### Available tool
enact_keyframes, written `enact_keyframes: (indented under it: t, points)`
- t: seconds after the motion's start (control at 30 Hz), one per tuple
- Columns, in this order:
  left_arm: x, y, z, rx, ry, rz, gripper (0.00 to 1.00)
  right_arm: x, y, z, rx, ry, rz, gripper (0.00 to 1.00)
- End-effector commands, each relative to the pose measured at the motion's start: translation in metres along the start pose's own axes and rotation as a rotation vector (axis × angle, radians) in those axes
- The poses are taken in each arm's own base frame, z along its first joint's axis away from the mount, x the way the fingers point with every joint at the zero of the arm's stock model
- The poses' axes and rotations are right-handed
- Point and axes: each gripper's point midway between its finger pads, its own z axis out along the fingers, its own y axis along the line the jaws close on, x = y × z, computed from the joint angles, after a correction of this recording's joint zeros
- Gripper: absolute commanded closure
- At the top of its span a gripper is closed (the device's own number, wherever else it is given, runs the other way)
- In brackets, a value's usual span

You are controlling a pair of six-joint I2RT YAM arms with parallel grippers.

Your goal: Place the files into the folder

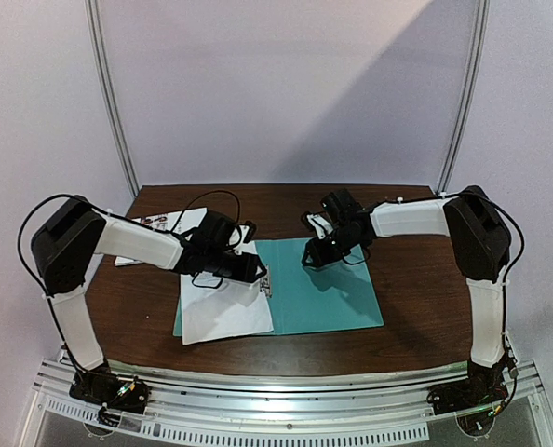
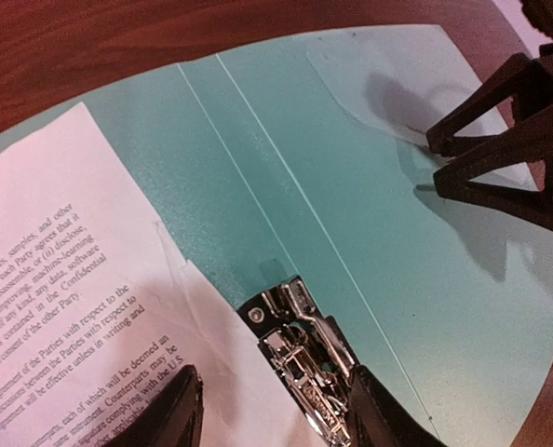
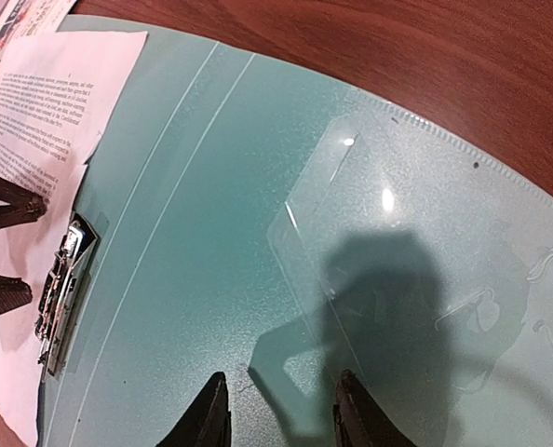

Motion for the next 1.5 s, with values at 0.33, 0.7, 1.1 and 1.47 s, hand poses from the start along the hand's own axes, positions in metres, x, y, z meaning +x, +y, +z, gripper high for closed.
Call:
enact_keyframes:
  t: [0.33, 0.7, 1.1, 1.47]
  points:
    - [-0.036, 0.034, -0.055, -0.198, -0.075, -0.004, 0.44, -0.016, 0.029, -0.008, -0.087, -0.014, -0.052, 0.61]
    - [-0.041, 0.128, -0.13, -0.497, -0.192, -0.162, 0.33, -0.009, 0.065, -0.013, -0.078, -0.041, -0.169, 0.59]
    - [0.01, 0.255, -0.206, -0.795, -0.228, -0.63, 0.34, 0.009, 0.058, -0.016, -0.044, -0.028, -0.173, 0.53]
    - [0.047, 0.308, -0.234, -0.8, -0.3, -0.905, 0.32, 0.026, 0.049, -0.018, -0.019, -0.012, -0.181, 0.45]
